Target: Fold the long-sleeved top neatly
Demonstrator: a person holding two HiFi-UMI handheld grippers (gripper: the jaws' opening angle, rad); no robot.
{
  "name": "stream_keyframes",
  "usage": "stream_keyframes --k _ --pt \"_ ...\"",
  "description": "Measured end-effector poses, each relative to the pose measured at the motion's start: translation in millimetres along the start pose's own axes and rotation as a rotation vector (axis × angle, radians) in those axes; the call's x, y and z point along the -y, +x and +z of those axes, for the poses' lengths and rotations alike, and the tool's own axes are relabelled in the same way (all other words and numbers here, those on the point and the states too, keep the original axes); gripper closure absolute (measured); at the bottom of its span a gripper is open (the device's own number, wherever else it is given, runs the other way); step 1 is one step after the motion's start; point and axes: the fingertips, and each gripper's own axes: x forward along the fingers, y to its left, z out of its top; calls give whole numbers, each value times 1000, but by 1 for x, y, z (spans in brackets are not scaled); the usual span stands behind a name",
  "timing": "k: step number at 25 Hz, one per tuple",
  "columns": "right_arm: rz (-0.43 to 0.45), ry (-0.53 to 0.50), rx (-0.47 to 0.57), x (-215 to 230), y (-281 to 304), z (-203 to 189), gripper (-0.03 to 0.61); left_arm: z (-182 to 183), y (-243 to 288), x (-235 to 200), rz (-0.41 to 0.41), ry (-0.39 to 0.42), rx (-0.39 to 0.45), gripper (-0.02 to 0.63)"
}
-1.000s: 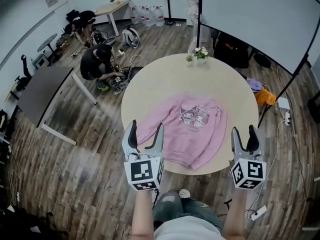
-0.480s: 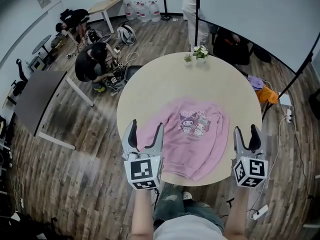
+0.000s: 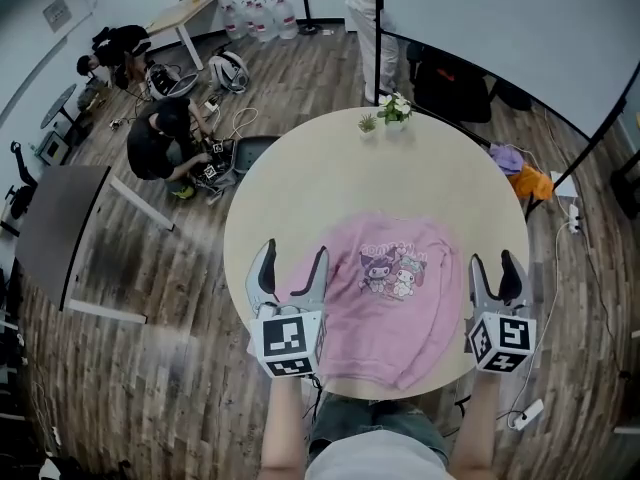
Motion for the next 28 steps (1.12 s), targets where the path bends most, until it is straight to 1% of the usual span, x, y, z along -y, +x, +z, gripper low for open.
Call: stream_keyframes --k 4,8,14,19,21,24,28 --pt "-23 -6 -34 -4 20 -8 308 -12 28 -6 -44 7 -33 285" --pt "-40 -4 -63 -6 37 -17 308 -25 51 -6 -83 -11 -67 285" --pt "-46 -15 -119 -12 55 -33 310 -45 74 -7 -130 -9 -115 285" --pt "-55 -22 -168 -5 65 -53 316 -64 91 -1 -159 -4 -158 288" --pt "-60 -24 -188 -1 69 -61 324 -73 97 0 -166 8 -176 297" --pt "-61 -27 -216 6 78 -73 334 -84 108 3 -183 20 -200 331" --pt "-45 -39 -273 14 94 -92 344 -101 124 6 -191 51 -255 333"
